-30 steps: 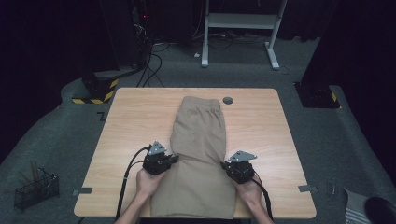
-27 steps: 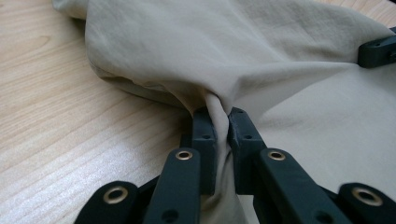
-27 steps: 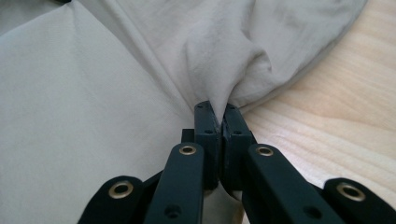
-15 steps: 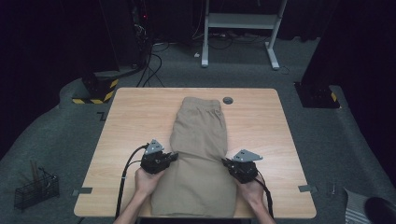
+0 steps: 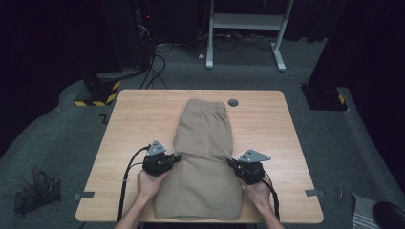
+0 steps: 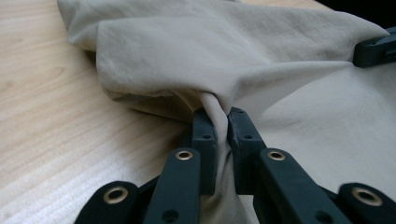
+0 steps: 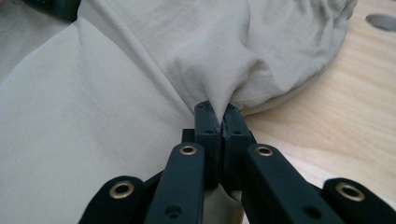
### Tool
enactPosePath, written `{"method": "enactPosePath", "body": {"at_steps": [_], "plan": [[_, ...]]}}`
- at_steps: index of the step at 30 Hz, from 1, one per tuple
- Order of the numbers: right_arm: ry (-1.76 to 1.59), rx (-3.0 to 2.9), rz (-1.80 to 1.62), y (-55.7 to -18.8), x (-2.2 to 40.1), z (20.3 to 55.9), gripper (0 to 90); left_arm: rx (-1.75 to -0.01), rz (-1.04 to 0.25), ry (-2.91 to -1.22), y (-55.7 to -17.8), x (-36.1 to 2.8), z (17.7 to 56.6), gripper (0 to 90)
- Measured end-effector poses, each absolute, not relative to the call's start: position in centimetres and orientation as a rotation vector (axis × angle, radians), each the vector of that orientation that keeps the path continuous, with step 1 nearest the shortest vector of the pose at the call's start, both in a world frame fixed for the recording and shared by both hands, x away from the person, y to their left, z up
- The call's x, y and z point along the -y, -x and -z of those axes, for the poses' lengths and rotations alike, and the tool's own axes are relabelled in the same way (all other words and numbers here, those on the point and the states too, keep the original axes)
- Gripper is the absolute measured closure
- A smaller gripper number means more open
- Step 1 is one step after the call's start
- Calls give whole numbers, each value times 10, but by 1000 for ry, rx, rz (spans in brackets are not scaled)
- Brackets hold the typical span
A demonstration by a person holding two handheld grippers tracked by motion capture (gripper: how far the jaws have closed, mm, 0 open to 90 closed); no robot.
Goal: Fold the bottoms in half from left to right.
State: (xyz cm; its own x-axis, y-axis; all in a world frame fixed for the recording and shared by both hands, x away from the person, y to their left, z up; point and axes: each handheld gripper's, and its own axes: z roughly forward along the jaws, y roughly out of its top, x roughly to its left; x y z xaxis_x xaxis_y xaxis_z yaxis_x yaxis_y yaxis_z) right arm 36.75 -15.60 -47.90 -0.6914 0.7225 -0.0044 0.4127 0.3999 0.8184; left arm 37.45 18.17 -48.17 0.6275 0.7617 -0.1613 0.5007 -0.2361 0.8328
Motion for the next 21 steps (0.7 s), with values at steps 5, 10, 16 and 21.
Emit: {"method": "enactPosePath", "body": {"at_steps": [5, 10, 16, 21], "plan": [[-964, -2288, -1202, -369, 156, 472, 880, -994, -355, -1886, -375, -183, 476, 829], [-946, -2272, -1206, -370, 156, 466, 880, -982, -374, -1879, -376, -183, 470, 829], [-930, -2248, -1217, -370, 156, 459, 880, -965, -394, -1868, -375, -182, 462, 829], [-916, -2240, -1219, -368, 156, 456, 880, -966, -389, -1859, -374, -183, 461, 829]]}}
